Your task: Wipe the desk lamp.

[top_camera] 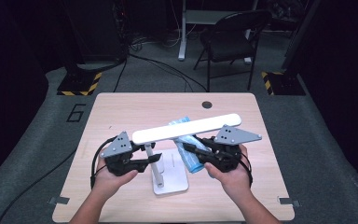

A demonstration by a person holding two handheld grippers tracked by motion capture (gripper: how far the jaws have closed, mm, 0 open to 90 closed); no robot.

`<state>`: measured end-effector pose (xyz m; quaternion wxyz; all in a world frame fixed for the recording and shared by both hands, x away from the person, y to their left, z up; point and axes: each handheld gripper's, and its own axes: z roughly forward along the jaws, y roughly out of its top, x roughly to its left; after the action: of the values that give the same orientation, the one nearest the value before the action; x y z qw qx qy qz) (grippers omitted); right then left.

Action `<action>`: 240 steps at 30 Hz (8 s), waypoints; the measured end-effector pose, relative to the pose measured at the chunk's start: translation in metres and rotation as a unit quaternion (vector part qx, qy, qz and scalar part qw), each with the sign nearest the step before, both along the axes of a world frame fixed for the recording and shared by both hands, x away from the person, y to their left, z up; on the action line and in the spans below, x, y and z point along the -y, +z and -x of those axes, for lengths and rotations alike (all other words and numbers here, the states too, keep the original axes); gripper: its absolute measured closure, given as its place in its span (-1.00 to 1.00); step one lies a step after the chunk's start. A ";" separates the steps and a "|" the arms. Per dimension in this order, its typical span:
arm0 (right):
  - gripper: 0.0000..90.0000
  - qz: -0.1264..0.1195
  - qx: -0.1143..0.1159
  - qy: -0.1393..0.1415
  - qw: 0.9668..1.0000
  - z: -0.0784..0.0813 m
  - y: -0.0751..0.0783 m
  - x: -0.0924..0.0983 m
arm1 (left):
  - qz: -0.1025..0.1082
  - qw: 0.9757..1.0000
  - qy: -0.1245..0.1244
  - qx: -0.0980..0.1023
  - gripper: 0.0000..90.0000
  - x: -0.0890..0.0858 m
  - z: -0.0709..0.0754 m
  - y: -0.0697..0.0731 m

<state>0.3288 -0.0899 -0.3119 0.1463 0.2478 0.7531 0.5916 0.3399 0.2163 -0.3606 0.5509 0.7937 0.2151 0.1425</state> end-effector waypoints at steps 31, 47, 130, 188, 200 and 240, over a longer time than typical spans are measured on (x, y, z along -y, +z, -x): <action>0.61 -0.017 -0.005 -0.056 0.998 -0.003 -0.001 0.058 | 0.005 1.000 0.001 -0.003 0.19 0.000 0.001 -0.001; 0.61 -0.017 -0.004 -0.069 0.997 -0.006 0.000 0.072 | 0.004 1.000 0.001 -0.005 0.19 -0.001 0.001 -0.001; 0.61 0.009 -0.012 0.077 0.997 0.009 0.004 -0.012 | 0.017 1.000 0.006 0.001 0.19 0.002 0.002 -0.004; 0.61 0.011 -0.009 0.101 0.995 0.027 0.037 0.010 | 0.018 1.000 0.007 -0.002 0.19 0.002 0.000 -0.004; 0.61 0.004 0.011 0.111 0.994 0.030 0.058 0.005 | 0.013 1.000 0.006 0.000 0.19 0.002 -0.001 -0.003; 0.61 0.042 0.006 0.094 0.995 -0.018 0.077 -0.031 | 0.021 1.000 -0.001 0.009 0.16 0.002 -0.001 -0.016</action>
<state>0.3473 -0.0589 -0.2353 0.1049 0.1660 0.7964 0.5720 0.3412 0.2142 -0.3764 0.5696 0.7807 0.2121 0.1449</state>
